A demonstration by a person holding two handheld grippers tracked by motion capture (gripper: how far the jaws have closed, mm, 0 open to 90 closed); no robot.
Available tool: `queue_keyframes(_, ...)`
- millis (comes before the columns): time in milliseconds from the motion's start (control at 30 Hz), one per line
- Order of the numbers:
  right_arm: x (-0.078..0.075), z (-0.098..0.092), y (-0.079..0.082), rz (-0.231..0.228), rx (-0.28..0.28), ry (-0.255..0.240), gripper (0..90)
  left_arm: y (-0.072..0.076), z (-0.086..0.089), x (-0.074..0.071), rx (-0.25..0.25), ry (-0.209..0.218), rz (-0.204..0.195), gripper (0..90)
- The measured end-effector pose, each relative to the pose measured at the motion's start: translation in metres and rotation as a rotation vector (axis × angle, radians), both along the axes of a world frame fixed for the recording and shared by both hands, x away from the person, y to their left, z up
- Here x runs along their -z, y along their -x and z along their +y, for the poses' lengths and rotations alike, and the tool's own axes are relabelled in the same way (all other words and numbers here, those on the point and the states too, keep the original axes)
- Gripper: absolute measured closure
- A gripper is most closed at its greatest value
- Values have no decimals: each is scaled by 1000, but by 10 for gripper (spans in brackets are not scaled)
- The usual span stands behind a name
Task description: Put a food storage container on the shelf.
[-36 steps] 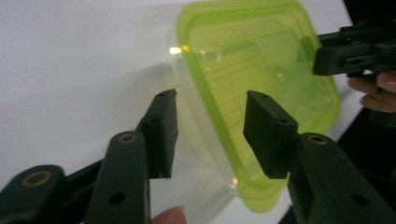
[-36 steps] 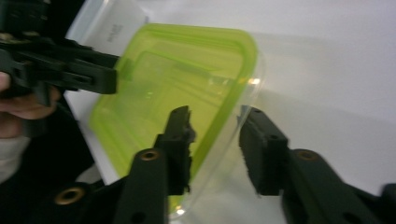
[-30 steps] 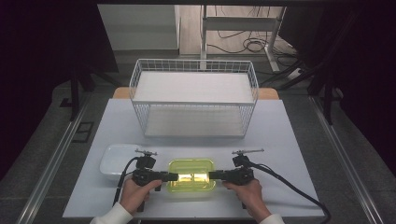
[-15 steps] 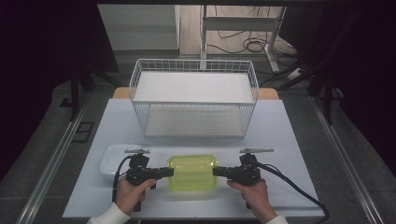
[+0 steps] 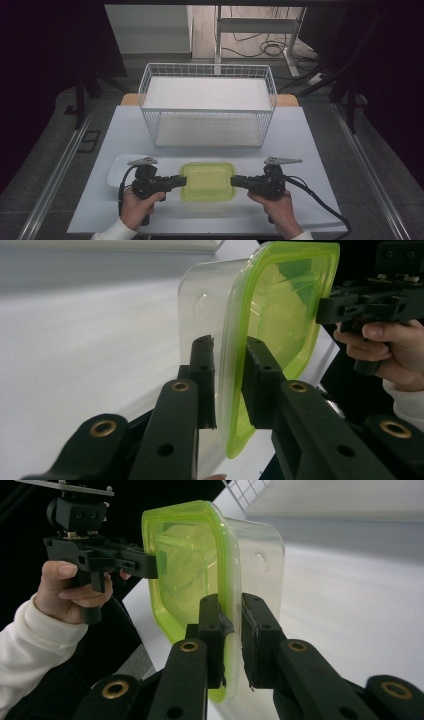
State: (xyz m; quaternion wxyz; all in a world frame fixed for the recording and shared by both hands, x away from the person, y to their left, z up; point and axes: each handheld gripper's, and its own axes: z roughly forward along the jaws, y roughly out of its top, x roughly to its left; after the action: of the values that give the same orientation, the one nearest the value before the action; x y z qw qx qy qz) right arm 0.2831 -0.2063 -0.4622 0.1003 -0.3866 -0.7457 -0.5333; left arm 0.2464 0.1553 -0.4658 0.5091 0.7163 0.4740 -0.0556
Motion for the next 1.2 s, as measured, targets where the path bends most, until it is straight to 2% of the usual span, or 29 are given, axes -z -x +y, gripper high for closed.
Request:
queue_keyframes(67,-6,1,2,-50,-7,33,794,1,-1,-2,0,-13,-16,775)
queue_keyframes(133,-12,2,4,-90,-11,46,794,1,0,-2,2,-6,-19,777)
queue_keyframes(167,-15,2,5,-101,-15,45,794,1,1,-4,6,6,-32,777)
queue_keyframes(200,-15,2,5,-101,-15,45,794,1,1,-4,6,6,-32,777)
queue_keyframes(233,-18,2,6,-122,-19,50,794,2,1,-6,7,3,-54,777)
queue_keyframes(267,-18,2,6,-122,-19,50,794,2,1,-6,7,3,-54,777)
queue_keyframes(300,-20,2,6,-140,-22,53,793,2,1,-8,11,5,-72,778)
queue_keyframes(533,-27,2,8,-187,-28,55,793,3,1,-14,11,3,-108,778)
queue_keyframes(633,-32,0,7,-209,-27,34,793,2,0,-21,21,1,-146,777)
queue_keyframes(733,-35,-1,6,-220,-25,32,793,1,-1,-25,17,-4,-157,776)
queue_keyframes(800,-39,0,5,-243,-25,40,793,-1,0,-29,13,-3,-166,777)
queue_keyframes(933,-49,1,3,-271,-28,36,793,-2,2,-38,7,13,-189,776)
queue_keyframes(1033,-52,2,1,-280,-28,54,793,-5,2,-46,7,12,-208,772)
queue_keyframes(1200,-62,0,-3,-294,-18,39,794,-10,2,-57,13,40,-208,769)
